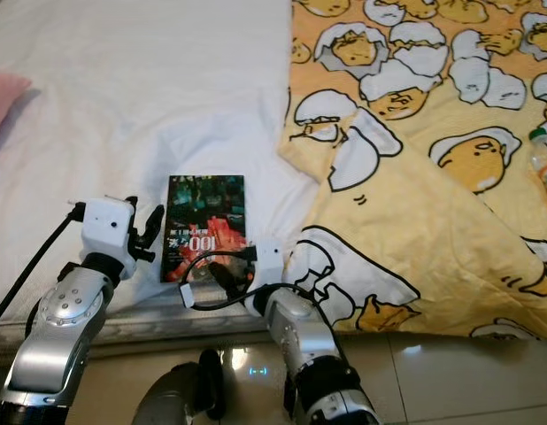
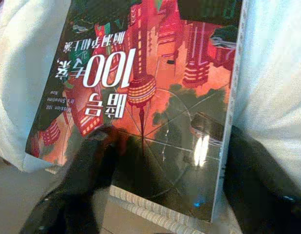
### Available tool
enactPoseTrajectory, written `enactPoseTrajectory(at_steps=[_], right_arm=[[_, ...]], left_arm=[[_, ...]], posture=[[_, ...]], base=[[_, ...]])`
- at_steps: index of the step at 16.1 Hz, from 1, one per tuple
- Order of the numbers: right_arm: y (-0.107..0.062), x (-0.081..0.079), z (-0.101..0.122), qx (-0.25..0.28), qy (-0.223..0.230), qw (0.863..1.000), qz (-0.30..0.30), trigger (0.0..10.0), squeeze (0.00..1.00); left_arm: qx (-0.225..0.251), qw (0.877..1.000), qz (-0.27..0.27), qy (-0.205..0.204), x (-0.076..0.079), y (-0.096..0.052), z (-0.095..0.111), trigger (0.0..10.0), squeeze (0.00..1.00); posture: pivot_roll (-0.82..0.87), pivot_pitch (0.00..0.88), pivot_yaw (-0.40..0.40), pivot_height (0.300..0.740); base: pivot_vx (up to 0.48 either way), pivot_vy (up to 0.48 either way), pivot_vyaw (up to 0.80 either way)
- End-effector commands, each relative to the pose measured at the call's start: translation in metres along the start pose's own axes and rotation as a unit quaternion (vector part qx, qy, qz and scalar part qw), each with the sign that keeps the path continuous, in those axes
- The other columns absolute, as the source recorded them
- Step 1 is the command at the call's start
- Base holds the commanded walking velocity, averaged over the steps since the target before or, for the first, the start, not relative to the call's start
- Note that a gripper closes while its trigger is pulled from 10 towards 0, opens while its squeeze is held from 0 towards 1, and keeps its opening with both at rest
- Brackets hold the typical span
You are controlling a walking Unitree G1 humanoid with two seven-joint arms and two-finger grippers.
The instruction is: Clean up the room
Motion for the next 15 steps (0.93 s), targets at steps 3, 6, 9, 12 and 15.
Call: enactPoseTrajectory(at_steps=[3,6,9,12,15], right_arm=[[0.012,-0.036,-0.031,-0.035,0.067,0.996,0.035,0.0,0.02],[0.012,-0.031,-0.028,-0.030,0.080,0.996,0.031,0.0,0.02],[0.012,-0.028,-0.024,-0.023,0.079,0.996,0.031,0.0,0.02],[0.013,-0.028,-0.016,-0.007,0.073,0.997,0.033,0.0,0.03],[0.013,-0.026,-0.005,0.014,0.067,0.997,0.034,0.0,0.02]], left_arm=[[-0.012,1.000,-0.011,-0.003,0.007,-0.002,-0.008,10.0,0.00],[-0.031,0.998,-0.061,-0.001,0.023,-0.005,-0.017,10.0,0.00],[-0.046,0.993,-0.098,0.044,0.031,-0.008,-0.025,10.0,0.00],[-0.042,0.993,-0.099,0.043,0.032,-0.007,-0.023,10.0,0.00],[-0.044,0.993,-0.103,0.046,0.032,-0.007,-0.026,10.0,0.00]], posture=[[0.05,0.266,0.022,0.740],[0.05,0.268,0.020,0.740],[0.05,0.269,0.022,0.740],[0.05,0.267,0.020,0.740],[0.04,0.269,0.020,0.740]], base=[[0.000,0.000,0.00],[0.000,0.000,0.00],[0.000,0.000,0.00],[0.000,0.000,0.00],[0.000,0.000,0.00]])
Point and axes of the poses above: a point about 5 cm out from each wrist's last joint towards the gripper, its own y axis pointing out of the wrist towards the gripper, its own z axis along the axis of the wrist's last joint, x = y × z, the point moved 5 cm from there along y, pointing out of the wrist towards the gripper, and after that the axes turned 1 degree about y, right-handed, at the moved point
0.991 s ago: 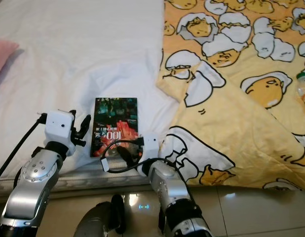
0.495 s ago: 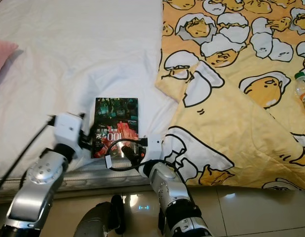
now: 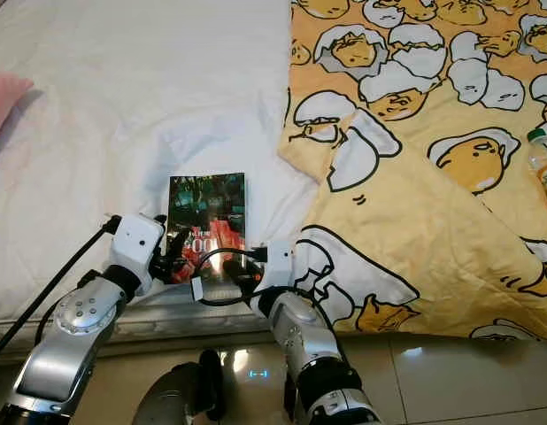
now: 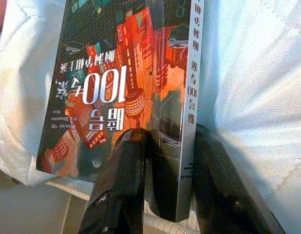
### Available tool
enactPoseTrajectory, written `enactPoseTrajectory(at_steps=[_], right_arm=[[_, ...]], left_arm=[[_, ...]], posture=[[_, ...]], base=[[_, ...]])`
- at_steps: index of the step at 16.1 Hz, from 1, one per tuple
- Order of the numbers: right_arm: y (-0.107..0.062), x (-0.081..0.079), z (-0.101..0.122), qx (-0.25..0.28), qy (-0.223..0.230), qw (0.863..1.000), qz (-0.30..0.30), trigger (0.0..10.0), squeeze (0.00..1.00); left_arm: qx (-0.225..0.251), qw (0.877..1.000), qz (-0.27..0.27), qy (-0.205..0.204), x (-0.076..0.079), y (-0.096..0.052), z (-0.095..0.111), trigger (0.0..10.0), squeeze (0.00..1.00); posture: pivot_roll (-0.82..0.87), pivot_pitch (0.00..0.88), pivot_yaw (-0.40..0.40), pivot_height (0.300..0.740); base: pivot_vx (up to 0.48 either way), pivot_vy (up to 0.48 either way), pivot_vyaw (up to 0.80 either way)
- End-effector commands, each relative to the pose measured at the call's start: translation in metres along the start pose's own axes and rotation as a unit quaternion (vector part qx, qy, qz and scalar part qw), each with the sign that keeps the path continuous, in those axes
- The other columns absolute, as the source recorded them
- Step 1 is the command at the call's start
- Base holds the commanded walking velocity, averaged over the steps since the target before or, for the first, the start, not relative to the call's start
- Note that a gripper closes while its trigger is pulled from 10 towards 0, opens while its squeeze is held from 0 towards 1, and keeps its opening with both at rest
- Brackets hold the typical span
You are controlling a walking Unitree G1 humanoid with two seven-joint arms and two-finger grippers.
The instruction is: Clean up the room
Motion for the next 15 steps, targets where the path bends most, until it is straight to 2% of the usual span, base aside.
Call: enactPoseTrajectory(at_steps=[1,3,5,6,7,10,12,13,15], right_arm=[[0.015,-0.038,-0.006,-0.009,0.030,0.999,0.044,0.0,0.02],[0.020,-0.038,0.005,0.007,0.023,0.999,0.040,0.0,0.02],[0.024,-0.042,0.036,0.053,-0.008,0.998,0.045,0.0,0.02],[0.024,-0.041,0.050,0.073,-0.023,0.996,0.045,0.0,0.02],[0.023,-0.040,0.057,0.083,-0.029,0.995,0.044,0.0,0.02],[0.011,-0.026,0.106,0.160,-0.074,0.984,0.027,0.0,0.02],[0.004,-0.026,0.123,0.188,-0.090,0.978,0.028,0.0,0.02],[0.002,-0.029,0.126,0.193,-0.083,0.977,0.036,0.0,0.01],[-0.002,-0.030,0.115,0.179,-0.071,0.980,0.046,0.0,0.02]], left_arm=[[-0.013,1.000,-0.009,0.006,0.003,-0.001,-0.008,10.0,0.00],[-0.018,1.000,0.012,0.003,-0.008,0.006,-0.011,10.0,0.00],[-0.030,0.993,0.082,-0.074,-0.034,0.019,-0.017,10.0,0.00],[-0.030,0.991,0.093,-0.090,-0.040,0.025,-0.018,10.0,0.00],[-0.028,0.990,0.095,-0.096,-0.041,0.029,-0.016,10.0,0.00],[0.005,0.985,0.122,-0.122,-0.057,0.051,0.004,10.0,0.00],[0.016,0.984,0.126,-0.122,-0.060,0.061,0.011,10.0,0.00],[0.020,0.986,0.117,-0.120,-0.058,0.065,0.013,10.0,0.00],[0.020,0.987,0.106,-0.118,-0.051,0.068,0.011,10.0,0.00]], posture=[[0.04,0.260,0.019,0.740],[0.03,0.218,0.026,0.740],[0.01,0.157,0.036,0.740],[-0.01,0.125,0.043,0.740],[-0.01,0.106,0.044,0.740],[-0.05,0.000,0.058,0.740],[-0.07,0.000,0.066,0.740],[-0.08,0.000,0.071,0.740],[-0.08,0.000,0.073,0.740]], base=[[0.000,0.000,0.00],[0.000,0.000,0.00],[0.000,0.000,0.00],[0.000,0.000,0.00],[0.000,0.000,0.00],[0.000,0.000,0.00],[0.000,0.000,0.00],[0.000,0.000,0.00],[0.000,0.000,0.00]])
Point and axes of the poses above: a point about 5 cm out from each wrist's last joint towards the gripper, its own y axis pointing out of the wrist towards the gripper, its own z axis along the axis of the wrist's last joint, x = y × z, the point moved 5 cm from there along y, pointing out of the wrist towards the gripper, and after that the axes turned 1 degree about y, right-handed, at the moved point
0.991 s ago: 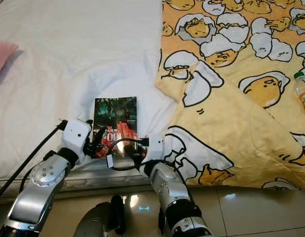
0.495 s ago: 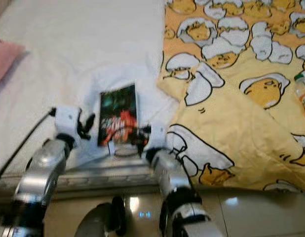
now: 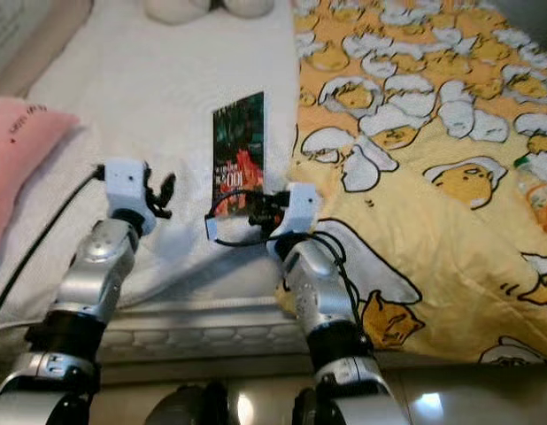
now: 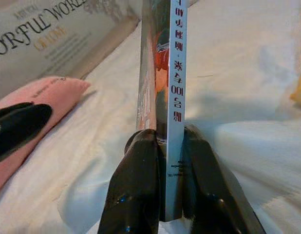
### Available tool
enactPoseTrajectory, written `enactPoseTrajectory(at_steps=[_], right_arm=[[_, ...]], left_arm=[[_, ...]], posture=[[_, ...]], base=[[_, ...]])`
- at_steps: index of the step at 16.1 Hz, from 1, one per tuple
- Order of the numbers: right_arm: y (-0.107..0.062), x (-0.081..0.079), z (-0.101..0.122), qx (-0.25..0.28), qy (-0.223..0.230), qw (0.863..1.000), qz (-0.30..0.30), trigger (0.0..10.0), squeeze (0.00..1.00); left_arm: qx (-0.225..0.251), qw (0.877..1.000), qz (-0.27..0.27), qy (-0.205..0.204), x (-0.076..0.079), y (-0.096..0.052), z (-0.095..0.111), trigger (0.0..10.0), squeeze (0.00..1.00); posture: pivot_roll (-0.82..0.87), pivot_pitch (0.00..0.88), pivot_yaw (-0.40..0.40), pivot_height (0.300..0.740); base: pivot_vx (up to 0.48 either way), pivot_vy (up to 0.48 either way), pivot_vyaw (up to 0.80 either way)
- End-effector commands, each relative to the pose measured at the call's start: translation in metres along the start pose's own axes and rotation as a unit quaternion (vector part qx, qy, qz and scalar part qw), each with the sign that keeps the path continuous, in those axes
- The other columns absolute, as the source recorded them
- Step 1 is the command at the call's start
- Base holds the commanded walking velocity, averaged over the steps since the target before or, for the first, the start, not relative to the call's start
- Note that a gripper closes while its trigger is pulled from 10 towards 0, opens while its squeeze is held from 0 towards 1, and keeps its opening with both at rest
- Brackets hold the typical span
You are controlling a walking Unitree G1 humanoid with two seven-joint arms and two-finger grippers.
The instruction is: Clean up the room
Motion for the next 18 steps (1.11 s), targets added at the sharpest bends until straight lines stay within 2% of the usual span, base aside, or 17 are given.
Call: enactPoseTrajectory(at_steps=[1,2,5,6,7,8,9,11,12,13,14,17,18], right_arm=[[0.001,-0.020,0.004,0.010,0.001,0.999,0.041,0.0,0.02],[-0.005,-0.016,-0.006,-0.004,-0.002,0.999,0.035,0.0,0.01],[-0.016,0.013,-0.032,-0.065,-0.007,0.998,-0.026,0.0,0.00],[-0.017,0.015,-0.036,-0.072,-0.008,0.997,-0.034,0.0,0.00],[-0.020,0.025,-0.054,-0.108,0.041,0.992,-0.060,0.0,0.00],[-0.024,0.036,-0.072,-0.134,0.118,0.980,-0.094,0.0,0.96],[-0.025,0.040,-0.074,-0.137,0.127,0.977,-0.104,0.0,1.00],[-0.023,0.055,-0.071,-0.137,0.110,0.976,-0.133,0.0,1.00],[-0.022,0.057,-0.069,-0.138,0.104,0.975,-0.138,1.4,1.00],[-0.021,0.059,-0.067,-0.144,0.097,0.975,-0.141,10.0,1.00],[-0.020,0.059,-0.067,-0.154,0.087,0.974,-0.140,10.0,1.00],[-0.025,0.059,-0.080,-0.203,0.007,0.969,-0.140,10.0,1.00],[-0.027,0.060,-0.083,-0.211,-0.002,0.967,-0.142,10.0,1.00]], left_arm=[[0.001,1.000,-0.012,0.009,0.004,-0.001,-0.002,10.0,0.00],[0.000,1.000,-0.018,0.011,0.008,-0.001,-0.004,10.0,0.00],[0.000,0.999,-0.028,0.020,0.011,-0.003,-0.009,10.0,0.00],[0.000,0.999,-0.029,0.021,0.011,-0.003,-0.009,10.0,0.00],[-0.001,0.999,-0.031,0.024,0.011,-0.005,-0.010,10.0,0.00],[-0.002,0.999,-0.034,0.028,0.011,-0.005,-0.010,10.0,0.00],[-0.002,0.999,-0.035,0.029,0.011,-0.005,-0.010,10.0,0.00],[0.006,0.998,-0.040,0.045,0.011,-0.004,-0.005,10.0,0.00],[0.007,0.998,-0.040,0.046,0.011,-0.004,-0.004,10.0,0.00],[0.008,0.998,-0.038,0.046,0.009,-0.005,-0.003,10.0,0.00],[0.008,0.998,-0.035,0.046,0.007,-0.005,-0.003,10.0,0.00],[0.007,0.998,-0.031,0.046,0.005,-0.008,-0.005,10.0,0.00],[0.007,0.998,-0.031,0.046,0.005,-0.008,-0.006,10.0,0.00]], posture=[[-0.09,0.000,0.073,0.740],[-0.09,0.000,0.074,0.740],[-0.08,0.000,0.080,0.740],[-0.08,0.000,0.080,0.740],[-0.08,0.000,0.087,0.740],[-0.07,0.000,0.096,0.740],[-0.07,0.003,0.100,0.740],[-0.06,0.012,0.104,0.740],[-0.05,0.019,0.101,0.740],[-0.05,0.020,0.099,0.740],[-0.04,0.023,0.095,0.740],[-0.04,0.026,0.087,0.740],[-0.04,0.026,0.087,0.740]], base=[[0.000,0.000,0.00],[0.000,0.000,0.00],[0.000,0.000,0.00],[0.000,0.000,0.00],[0.000,0.000,0.00],[0.000,0.000,0.00],[0.000,0.000,0.00],[0.000,0.000,0.00],[0.000,0.000,0.00],[0.000,0.000,0.00],[0.000,0.000,0.00],[0.000,0.000,0.00],[0.000,0.000,0.00]])
Point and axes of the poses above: a point about 5 cm out from each wrist's last joint towards the gripper, its own y axis pointing out of the wrist towards the gripper, its own z axis along the axis of the wrist's last joint, x = y × z, the point moved 5 cm from there along y, pointing out of the wrist towards the gripper, and after that the axes turned 1 degree about y, right-handed, at the moved point
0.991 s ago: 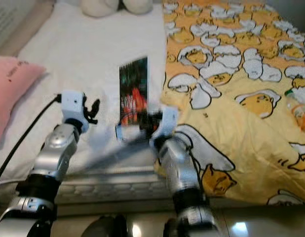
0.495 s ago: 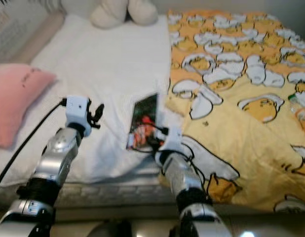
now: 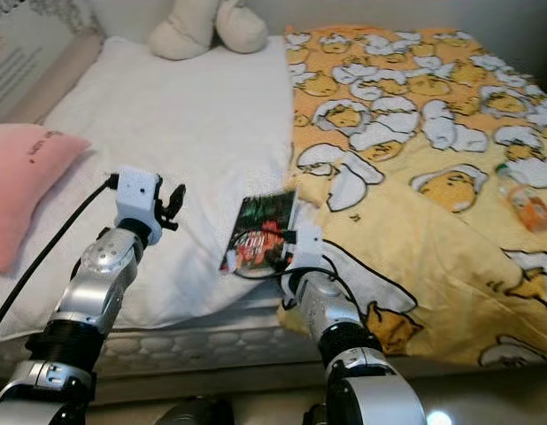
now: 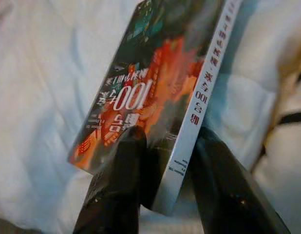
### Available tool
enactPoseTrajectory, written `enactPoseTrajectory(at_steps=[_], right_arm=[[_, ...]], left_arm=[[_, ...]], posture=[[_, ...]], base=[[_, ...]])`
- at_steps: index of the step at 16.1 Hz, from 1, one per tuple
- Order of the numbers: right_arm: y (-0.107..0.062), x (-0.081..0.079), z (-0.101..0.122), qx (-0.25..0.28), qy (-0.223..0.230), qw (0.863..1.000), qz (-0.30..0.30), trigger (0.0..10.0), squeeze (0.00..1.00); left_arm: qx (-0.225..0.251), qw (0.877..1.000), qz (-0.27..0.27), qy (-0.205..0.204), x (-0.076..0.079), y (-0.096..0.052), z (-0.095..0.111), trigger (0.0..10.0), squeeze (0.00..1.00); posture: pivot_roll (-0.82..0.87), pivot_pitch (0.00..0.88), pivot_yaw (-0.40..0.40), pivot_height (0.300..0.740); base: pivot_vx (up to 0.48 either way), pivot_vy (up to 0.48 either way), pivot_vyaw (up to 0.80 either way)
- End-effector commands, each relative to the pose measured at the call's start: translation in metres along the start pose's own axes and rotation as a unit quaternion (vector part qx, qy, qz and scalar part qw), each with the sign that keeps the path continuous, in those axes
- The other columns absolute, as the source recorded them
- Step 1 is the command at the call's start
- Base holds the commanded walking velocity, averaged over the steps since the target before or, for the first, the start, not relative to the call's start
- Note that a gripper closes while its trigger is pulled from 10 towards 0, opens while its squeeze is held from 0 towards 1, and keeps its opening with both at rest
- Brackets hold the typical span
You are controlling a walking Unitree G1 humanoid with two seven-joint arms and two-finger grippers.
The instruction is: Clean up the room
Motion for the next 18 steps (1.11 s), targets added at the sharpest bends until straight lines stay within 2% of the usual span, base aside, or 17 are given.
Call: enactPoseTrajectory(at_steps=[1,3,4,6,7,8,9,10,13,18], right_arm=[[-0.001,0.005,-0.011,-0.019,-0.031,0.999,-0.019,10.0,1.00],[-0.001,0.006,-0.016,-0.024,-0.052,0.998,-0.029,10.0,1.00],[0.000,0.007,-0.017,-0.024,-0.049,0.998,-0.035,10.0,0.00],[0.000,0.007,-0.017,-0.022,-0.036,0.998,-0.036,10.0,0.00],[0.002,0.005,-0.015,-0.017,-0.005,0.999,-0.032,10.0,0.00],[0.002,0.004,-0.012,-0.012,0.007,0.999,-0.030,10.0,0.00],[0.003,0.003,-0.006,-0.003,0.015,0.999,-0.030,3.0,0.00],[0.005,0.001,0.002,0.011,0.024,0.999,-0.025,0.0,0.00],[0.008,-0.010,0.024,0.041,0.011,0.999,-0.005,0.0,0.00],[0.009,-0.014,0.022,0.041,0.029,0.999,0.000,0.0,0.00]], left_arm=[[0.005,1.000,0.004,0.009,-0.004,-0.001,0.003,10.0,0.00],[0.006,1.000,0.001,0.011,-0.002,-0.001,0.004,10.0,0.00],[0.006,1.000,-0.001,0.013,-0.001,-0.001,0.004,10.0,0.00],[0.006,1.000,-0.003,0.015,-0.001,0.000,0.004,10.0,0.00],[0.007,1.000,-0.005,0.017,0.000,0.000,0.005,10.0,0.00],[0.008,1.000,-0.006,0.018,0.000,0.001,0.006,10.0,0.00],[0.009,1.000,-0.006,0.020,-0.001,0.001,0.007,10.0,0.00],[0.010,1.000,-0.005,0.022,-0.002,0.000,0.008,10.0,0.00],[0.010,1.000,0.000,0.024,-0.005,-0.002,0.007,10.0,0.00],[0.009,1.000,0.001,0.026,-0.003,-0.004,0.006,10.0,0.00]], posture=[[-0.05,0.031,0.086,0.740],[-0.05,0.034,0.092,0.740],[-0.05,0.034,0.095,0.740],[-0.05,0.037,0.101,0.740],[-0.05,0.038,0.103,0.740],[-0.04,0.041,0.104,0.740],[-0.04,0.041,0.103,0.740],[-0.04,0.044,0.101,0.740],[-0.03,0.048,0.092,0.740],[-0.03,0.052,0.087,0.740]], base=[[0.000,0.000,0.00],[0.000,0.000,0.00],[0.000,0.000,0.00],[0.000,0.000,0.00],[0.000,0.000,0.00],[0.000,0.000,0.00],[0.000,0.000,0.00],[0.000,0.000,0.00],[0.000,0.000,0.00],[0.000,0.000,0.00]])
Point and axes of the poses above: a point about 5 cm out from each wrist's last joint towards the gripper, its own y axis pointing out of the wrist towards the gripper, its own z axis along the axis of the wrist's last joint, x = y × z, the point moved 5 cm from there along y, pointing out of the wrist towards the gripper, and after that the axes turned 1 degree about y, right-handed, at the moved point
